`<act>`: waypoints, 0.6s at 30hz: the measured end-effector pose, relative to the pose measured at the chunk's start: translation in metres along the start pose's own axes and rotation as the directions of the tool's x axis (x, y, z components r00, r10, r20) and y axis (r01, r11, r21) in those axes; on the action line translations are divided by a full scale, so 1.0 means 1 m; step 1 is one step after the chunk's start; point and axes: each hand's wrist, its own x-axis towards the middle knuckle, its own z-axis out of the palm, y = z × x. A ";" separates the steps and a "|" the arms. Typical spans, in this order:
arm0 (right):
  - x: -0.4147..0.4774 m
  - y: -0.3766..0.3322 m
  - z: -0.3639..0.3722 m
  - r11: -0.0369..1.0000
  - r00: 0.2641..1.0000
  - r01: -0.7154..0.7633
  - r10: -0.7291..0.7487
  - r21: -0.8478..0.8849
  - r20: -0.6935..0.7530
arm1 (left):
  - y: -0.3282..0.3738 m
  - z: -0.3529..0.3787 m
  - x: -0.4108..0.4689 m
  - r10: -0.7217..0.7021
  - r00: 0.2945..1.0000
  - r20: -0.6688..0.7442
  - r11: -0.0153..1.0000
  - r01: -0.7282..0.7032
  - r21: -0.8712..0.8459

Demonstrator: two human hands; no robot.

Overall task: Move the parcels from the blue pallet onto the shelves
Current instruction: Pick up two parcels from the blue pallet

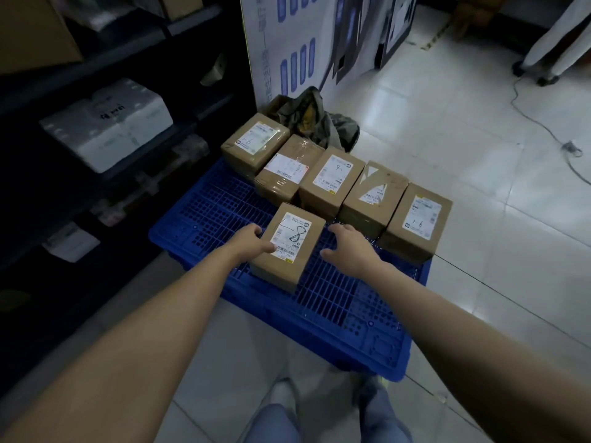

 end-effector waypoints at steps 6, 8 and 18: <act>0.065 0.028 0.035 0.976 0.983 -0.121 0.092 0.180 0.161 | -0.021 0.021 0.069 -0.095 0.993 0.072 0.991 0.101 -0.089; 0.086 0.038 0.046 0.964 0.971 -0.166 0.123 0.209 0.205 | -0.025 0.027 0.090 -0.118 0.990 0.081 0.986 0.126 -0.106; 0.136 0.059 0.085 0.692 0.881 -0.395 0.099 0.604 0.462 | -0.045 0.046 0.124 -0.177 0.901 0.397 0.892 0.317 -0.321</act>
